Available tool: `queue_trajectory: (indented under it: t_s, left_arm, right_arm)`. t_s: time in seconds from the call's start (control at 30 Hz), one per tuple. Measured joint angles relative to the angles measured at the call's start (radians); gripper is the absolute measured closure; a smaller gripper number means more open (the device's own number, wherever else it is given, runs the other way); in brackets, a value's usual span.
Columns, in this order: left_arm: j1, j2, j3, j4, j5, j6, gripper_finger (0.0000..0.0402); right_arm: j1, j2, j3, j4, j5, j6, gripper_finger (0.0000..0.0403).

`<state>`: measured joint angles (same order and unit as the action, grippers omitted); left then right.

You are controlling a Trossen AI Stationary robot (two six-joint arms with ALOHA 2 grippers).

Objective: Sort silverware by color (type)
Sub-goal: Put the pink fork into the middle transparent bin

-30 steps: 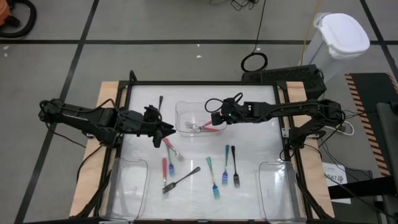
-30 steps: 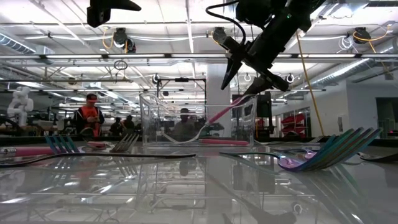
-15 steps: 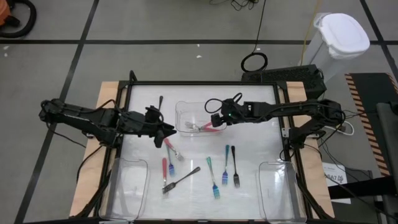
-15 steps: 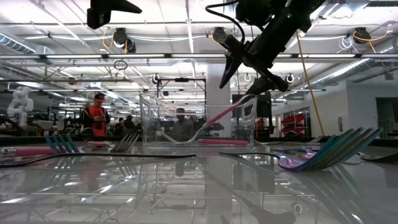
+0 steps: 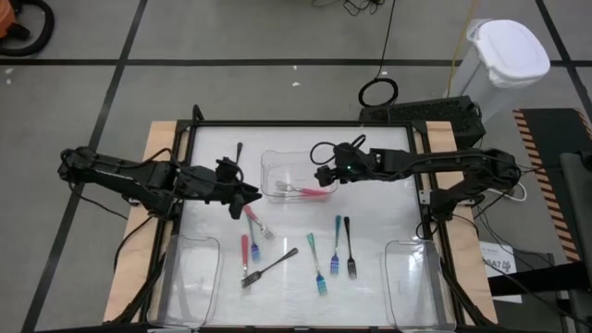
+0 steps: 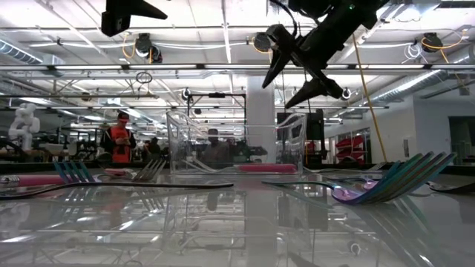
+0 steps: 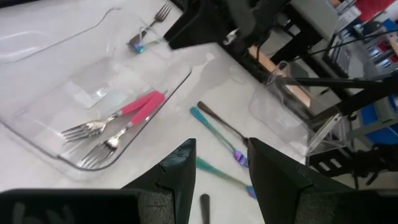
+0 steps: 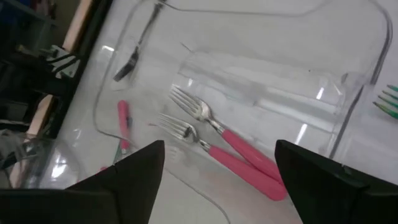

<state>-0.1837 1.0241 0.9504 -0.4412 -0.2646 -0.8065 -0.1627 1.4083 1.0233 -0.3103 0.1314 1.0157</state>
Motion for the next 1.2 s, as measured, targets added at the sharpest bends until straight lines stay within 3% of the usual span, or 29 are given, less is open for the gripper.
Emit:
queue_trajectory:
  t_s: [0.4, 0.8, 1.2]
  left_arm:
    - [-0.002, 0.042, -0.001, -0.156, 0.055, -0.020, 0.0259]
    - [-0.002, 0.051, -0.001, -0.223, 0.089, 0.082, 0.0259]
    - [-0.002, 0.180, 0.000, -0.321, 0.108, 0.089, 0.0239]
  right_arm:
    - [0.000, -0.082, 0.000, -0.016, -0.001, -0.082, 0.0101]
    - [0.004, -0.104, 0.000, -0.025, -0.071, -0.152, 0.0101]
    - [0.024, -0.103, 0.000, -0.047, -0.111, -0.220, 0.0102]
